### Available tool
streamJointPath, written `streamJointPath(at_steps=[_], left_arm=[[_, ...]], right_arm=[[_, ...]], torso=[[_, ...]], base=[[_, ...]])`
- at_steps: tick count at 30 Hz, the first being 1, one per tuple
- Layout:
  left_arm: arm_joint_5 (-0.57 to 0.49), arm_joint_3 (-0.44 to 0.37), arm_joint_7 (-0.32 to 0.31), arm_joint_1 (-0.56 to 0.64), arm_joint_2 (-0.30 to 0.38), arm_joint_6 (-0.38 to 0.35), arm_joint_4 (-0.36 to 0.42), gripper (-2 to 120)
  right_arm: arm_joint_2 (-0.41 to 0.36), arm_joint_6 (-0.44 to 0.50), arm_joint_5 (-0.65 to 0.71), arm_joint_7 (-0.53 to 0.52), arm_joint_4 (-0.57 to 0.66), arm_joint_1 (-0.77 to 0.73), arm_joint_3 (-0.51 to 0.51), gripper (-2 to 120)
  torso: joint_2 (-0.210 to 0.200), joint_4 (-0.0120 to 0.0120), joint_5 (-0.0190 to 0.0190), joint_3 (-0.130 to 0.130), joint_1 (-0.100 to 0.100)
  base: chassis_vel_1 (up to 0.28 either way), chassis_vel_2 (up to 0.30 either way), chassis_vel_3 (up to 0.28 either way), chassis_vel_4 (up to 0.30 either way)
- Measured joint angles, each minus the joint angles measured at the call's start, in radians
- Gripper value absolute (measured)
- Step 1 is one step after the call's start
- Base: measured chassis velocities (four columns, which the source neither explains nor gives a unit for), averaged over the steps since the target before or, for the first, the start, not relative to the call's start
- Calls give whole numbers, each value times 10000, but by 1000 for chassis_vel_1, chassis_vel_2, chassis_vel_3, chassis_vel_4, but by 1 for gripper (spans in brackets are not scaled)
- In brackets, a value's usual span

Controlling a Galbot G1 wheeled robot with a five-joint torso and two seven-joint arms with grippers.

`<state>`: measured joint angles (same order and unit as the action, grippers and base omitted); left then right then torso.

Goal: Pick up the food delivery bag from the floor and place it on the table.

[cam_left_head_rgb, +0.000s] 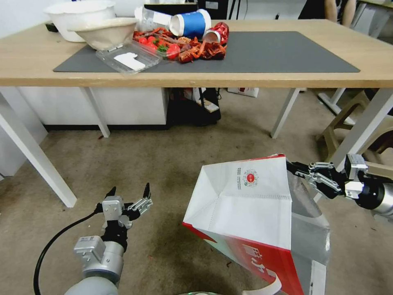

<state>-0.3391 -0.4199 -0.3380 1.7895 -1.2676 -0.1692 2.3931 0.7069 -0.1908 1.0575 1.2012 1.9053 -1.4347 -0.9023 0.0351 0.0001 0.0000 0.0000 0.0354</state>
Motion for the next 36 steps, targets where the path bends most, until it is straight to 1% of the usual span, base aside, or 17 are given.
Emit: streamJointPath(at_steps=[11, 36], left_arm=[[-66, -39, -99, -53, 42, -8, 25, 100], [-91, -29, -215, -87, 83, 37, 25, 100]], right_arm=[[125, -338, 195, 568, -94, -4, -40, 0], [252, -487, 282, 793, 6, -36, -56, 0]], torso=[[0, 0, 0, 0, 0], [0, 0, 0, 0, -1]], base=[[0, 0, 0, 0], [0, 0, 0, 0]])
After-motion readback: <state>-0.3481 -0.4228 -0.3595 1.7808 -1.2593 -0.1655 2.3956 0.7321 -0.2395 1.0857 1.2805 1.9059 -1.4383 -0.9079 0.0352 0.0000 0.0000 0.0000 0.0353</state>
